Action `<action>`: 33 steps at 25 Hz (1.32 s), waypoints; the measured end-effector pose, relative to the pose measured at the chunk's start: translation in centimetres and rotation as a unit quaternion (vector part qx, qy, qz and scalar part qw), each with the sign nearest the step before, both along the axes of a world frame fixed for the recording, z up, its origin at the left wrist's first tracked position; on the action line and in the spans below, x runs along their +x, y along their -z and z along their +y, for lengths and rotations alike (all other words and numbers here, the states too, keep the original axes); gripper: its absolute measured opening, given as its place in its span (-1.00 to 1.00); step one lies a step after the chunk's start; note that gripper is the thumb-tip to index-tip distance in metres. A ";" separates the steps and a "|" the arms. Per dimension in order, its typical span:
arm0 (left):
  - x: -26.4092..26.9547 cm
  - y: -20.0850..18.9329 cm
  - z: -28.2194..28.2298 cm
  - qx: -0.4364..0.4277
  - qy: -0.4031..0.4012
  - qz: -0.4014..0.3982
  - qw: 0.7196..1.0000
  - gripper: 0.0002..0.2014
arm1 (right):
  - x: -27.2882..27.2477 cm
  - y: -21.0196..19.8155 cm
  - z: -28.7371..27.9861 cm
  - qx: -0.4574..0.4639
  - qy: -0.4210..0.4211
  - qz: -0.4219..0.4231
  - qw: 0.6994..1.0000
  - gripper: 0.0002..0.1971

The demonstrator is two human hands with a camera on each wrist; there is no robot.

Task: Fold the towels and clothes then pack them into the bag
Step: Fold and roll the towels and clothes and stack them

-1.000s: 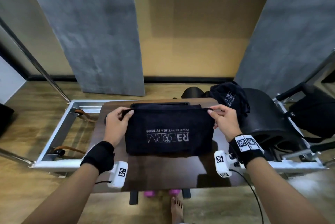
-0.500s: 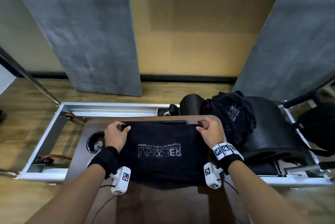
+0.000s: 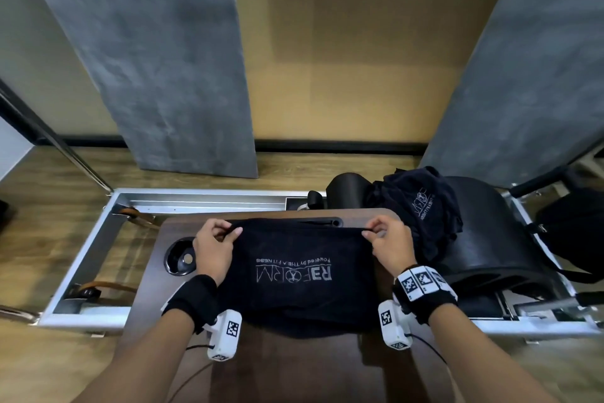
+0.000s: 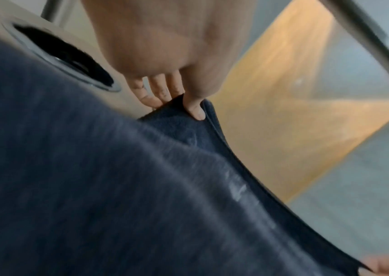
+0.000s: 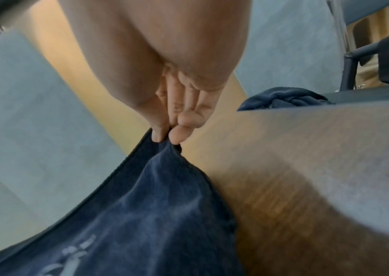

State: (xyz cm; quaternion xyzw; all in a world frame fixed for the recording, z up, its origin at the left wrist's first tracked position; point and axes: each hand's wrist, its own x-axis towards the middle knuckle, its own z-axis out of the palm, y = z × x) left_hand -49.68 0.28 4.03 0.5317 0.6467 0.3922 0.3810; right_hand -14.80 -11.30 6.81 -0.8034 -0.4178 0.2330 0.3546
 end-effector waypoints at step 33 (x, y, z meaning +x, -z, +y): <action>-9.5 -20.6 -11.8 0.178 0.067 -0.258 0.947 -0.71 | -5.5 -21.7 -14.3 0.257 0.010 0.165 0.952 -0.91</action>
